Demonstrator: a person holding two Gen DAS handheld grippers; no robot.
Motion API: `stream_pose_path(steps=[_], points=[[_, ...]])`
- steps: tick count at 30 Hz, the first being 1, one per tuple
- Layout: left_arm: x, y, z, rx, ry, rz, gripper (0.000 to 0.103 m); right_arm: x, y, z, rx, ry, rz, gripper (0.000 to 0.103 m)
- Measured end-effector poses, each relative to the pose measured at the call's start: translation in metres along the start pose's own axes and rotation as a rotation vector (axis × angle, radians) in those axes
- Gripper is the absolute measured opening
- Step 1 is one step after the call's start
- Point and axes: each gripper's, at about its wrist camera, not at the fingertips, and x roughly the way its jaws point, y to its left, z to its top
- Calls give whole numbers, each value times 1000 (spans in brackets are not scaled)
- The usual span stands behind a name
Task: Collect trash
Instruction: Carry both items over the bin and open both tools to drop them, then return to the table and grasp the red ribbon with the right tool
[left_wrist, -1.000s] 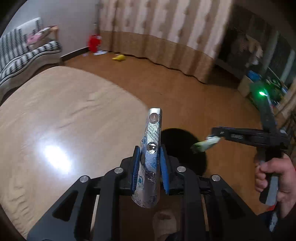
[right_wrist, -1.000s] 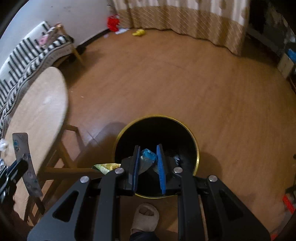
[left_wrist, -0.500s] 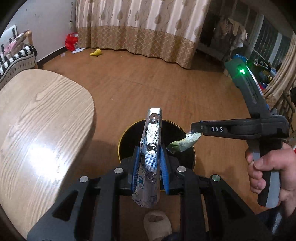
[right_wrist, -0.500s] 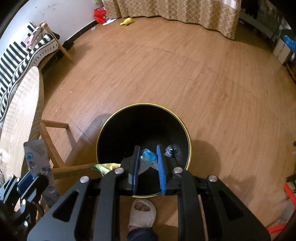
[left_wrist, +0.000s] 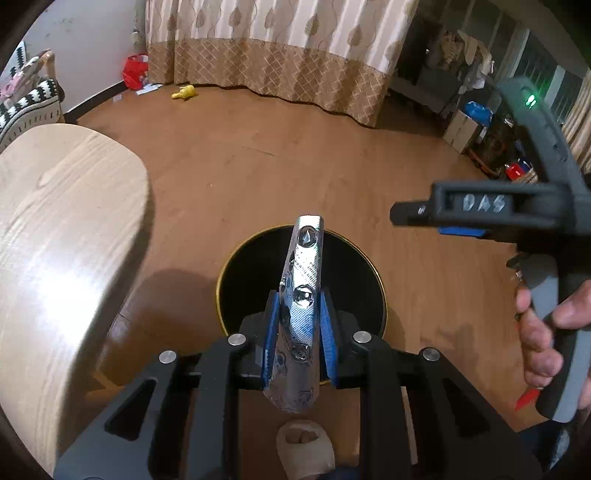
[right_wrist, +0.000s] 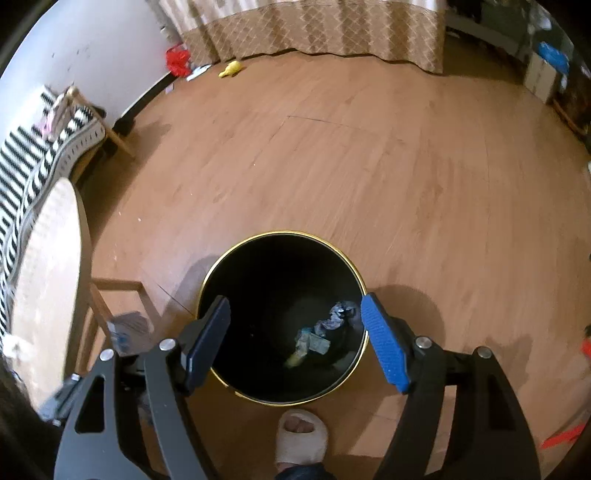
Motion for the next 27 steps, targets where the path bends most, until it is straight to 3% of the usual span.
stream_pose_path(steps=[11, 13, 14, 15, 19, 21, 27], points=[[33, -11, 1, 5, 27, -29, 24, -15, -14, 2, 65, -47, -14, 76], [36, -11, 0, 8, 34, -28, 41, -16, -14, 1, 66, -52, -11, 76], [34, -11, 0, 7, 25, -20, 56, -18, -13, -1, 67, -57, -8, 76], [30, -10, 0, 5, 9, -14, 63, -19, -12, -2, 67, -59, -5, 76], [11, -6, 0, -14, -17, -8, 66, -28, -7, -5, 57, -74, 10, 76], [-7, -1, -2, -26, -35, -2, 74, -33, -1, -6, 48, -80, 27, 76], [-107, 43, -15, -85, -145, 91, 91, -53, 63, -18, -68, -96, 95, 77]])
